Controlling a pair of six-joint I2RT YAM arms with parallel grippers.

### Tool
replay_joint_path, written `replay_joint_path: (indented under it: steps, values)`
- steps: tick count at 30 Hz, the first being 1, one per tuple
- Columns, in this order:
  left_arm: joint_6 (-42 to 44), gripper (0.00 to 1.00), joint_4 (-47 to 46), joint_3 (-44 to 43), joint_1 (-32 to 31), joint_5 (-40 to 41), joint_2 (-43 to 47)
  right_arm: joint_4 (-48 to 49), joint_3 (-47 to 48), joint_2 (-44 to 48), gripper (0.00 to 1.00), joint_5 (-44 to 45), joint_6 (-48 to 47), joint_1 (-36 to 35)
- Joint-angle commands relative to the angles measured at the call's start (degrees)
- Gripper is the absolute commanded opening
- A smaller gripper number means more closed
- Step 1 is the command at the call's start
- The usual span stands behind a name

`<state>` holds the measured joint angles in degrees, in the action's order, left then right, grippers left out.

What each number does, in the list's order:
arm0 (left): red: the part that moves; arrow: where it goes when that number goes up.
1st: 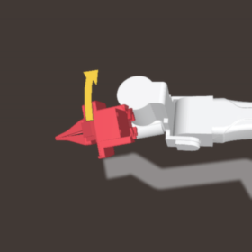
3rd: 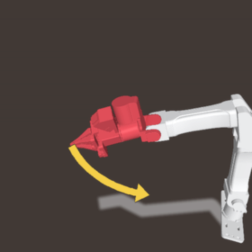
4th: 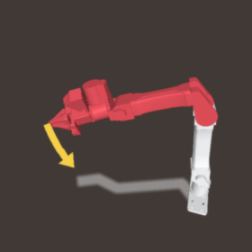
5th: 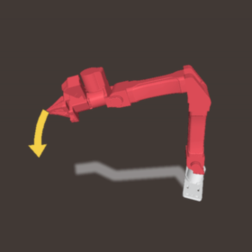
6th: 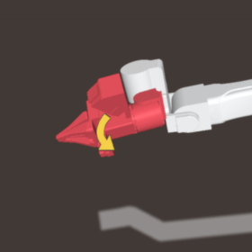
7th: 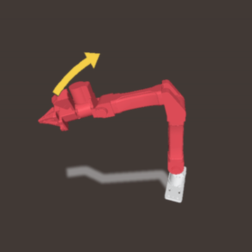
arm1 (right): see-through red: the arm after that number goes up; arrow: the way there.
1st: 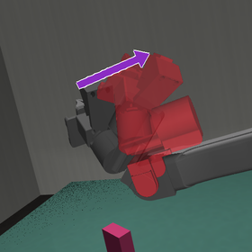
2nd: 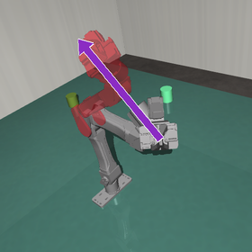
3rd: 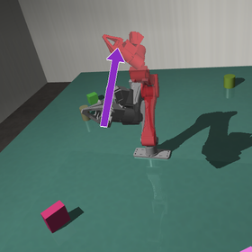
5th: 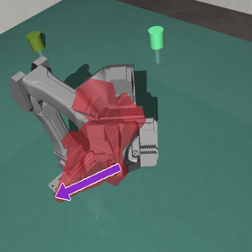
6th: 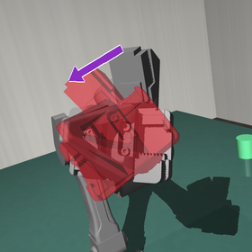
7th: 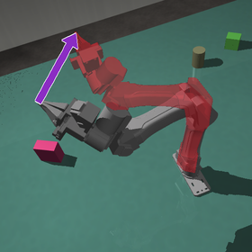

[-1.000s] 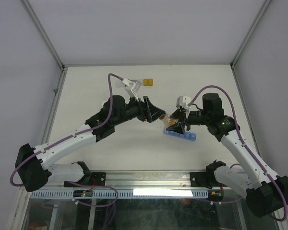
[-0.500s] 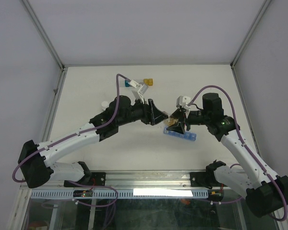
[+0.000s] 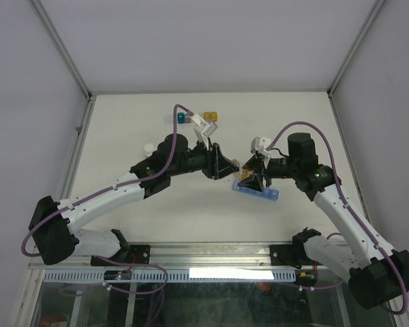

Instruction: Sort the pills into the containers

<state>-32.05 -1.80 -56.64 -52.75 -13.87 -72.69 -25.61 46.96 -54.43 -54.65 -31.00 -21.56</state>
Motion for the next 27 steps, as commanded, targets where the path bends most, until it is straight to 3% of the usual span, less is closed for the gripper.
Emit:
replay_joint_path:
  steps: [1, 6, 10, 12, 15, 18, 19, 22, 27]
  values:
    - [14.01, 0.10, -3.81, -0.53, -0.88, -17.34, -2.61, 4.07, 0.72, 0.50, 0.00, -1.07, -0.35, 0.11]
    - [44.84, 0.01, 0.71, 0.09, 1.26, -33.68, -5.61, 4.06, 0.63, 0.47, 0.00, -1.33, -0.37, 0.07]
    - [65.82, 0.03, 8.01, -3.47, 5.83, -47.83, -9.56, 3.98, 0.68, 0.56, 0.00, -1.42, -0.37, 0.05]
    - [68.14, 0.16, 8.23, -6.07, 7.27, -49.58, -12.30, 3.91, 0.66, 0.51, 0.00, -1.45, -0.50, 0.10]
    - [62.77, 0.45, 4.46, -8.21, 7.56, -44.69, -13.56, 3.80, 0.61, 0.55, 0.00, -1.30, -0.71, 0.09]
    - [50.14, 0.93, -10.12, -2.43, 8.95, -35.84, -9.95, 3.63, 0.76, 0.56, 0.00, -1.29, -0.89, 0.11]
    - [45.08, 0.98, -16.13, 0.73, 9.69, -33.48, -7.47, 3.58, 0.76, 0.51, 0.00, -1.29, -0.98, 0.07]
    - [29.17, 0.99, -32.58, 10.43, 11.65, -26.06, -0.89, 3.46, 0.76, 0.51, 0.00, -1.24, -1.08, 0.11]
    - [8.39, 0.99, -56.29, 27.40, 12.14, -22.42, 5.90, 3.36, 0.68, 0.47, 0.00, -1.52, -1.16, 0.12]
